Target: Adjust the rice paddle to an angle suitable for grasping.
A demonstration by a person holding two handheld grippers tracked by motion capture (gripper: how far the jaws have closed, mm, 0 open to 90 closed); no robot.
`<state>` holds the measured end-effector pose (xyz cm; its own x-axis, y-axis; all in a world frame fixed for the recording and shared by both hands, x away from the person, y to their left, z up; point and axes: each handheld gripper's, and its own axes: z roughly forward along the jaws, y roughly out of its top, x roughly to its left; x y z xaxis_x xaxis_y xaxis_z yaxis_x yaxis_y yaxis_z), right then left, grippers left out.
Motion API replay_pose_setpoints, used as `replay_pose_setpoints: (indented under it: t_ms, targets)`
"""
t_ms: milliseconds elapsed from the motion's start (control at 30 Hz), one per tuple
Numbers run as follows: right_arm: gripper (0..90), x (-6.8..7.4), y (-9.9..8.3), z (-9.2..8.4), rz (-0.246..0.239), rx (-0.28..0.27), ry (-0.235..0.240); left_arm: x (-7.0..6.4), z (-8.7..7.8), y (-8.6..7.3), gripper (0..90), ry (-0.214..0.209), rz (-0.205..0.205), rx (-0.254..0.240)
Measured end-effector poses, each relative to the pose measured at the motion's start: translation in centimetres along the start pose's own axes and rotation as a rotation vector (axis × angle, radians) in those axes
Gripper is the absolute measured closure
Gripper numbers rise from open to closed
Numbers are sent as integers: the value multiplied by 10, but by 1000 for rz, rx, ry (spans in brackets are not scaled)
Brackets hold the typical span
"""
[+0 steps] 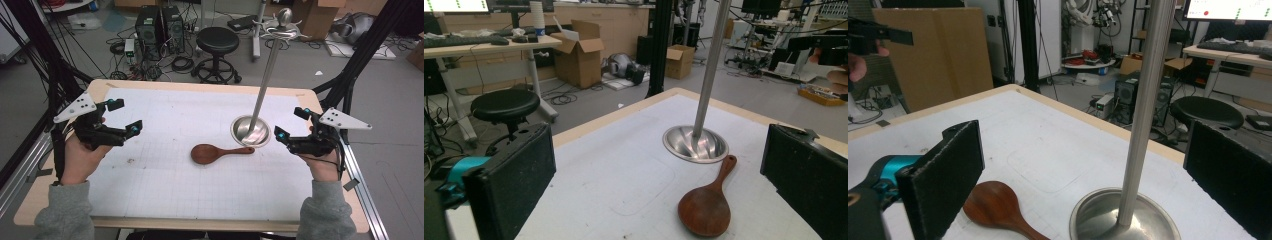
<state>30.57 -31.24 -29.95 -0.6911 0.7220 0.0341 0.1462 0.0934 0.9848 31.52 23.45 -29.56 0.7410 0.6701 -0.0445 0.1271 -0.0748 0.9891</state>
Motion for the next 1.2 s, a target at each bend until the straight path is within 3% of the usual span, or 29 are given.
replay_pose_setpoints:
  t_ms: [200,433,500,700,1000,1200]
  targets:
    - [15,1,-1,4,31,-5,-15,-1,1,-1,17,3,1,4]
    - [61,10,-2,16,-12,24,8,0,0,-1,17,10,-4,0]
    - [153,18,-4,20,-39,9,-7,2,0,-1,17,11,-12,-4]
    - [218,24,-7,31,-53,38,10,1,1,-2,17,3,-13,0]
    - [520,34,-10,55,-89,76,60,3,-6,-6,17,13,-20,-2]
    - [602,35,-14,68,-103,131,31,3,-11,-9,17,28,-28,8]
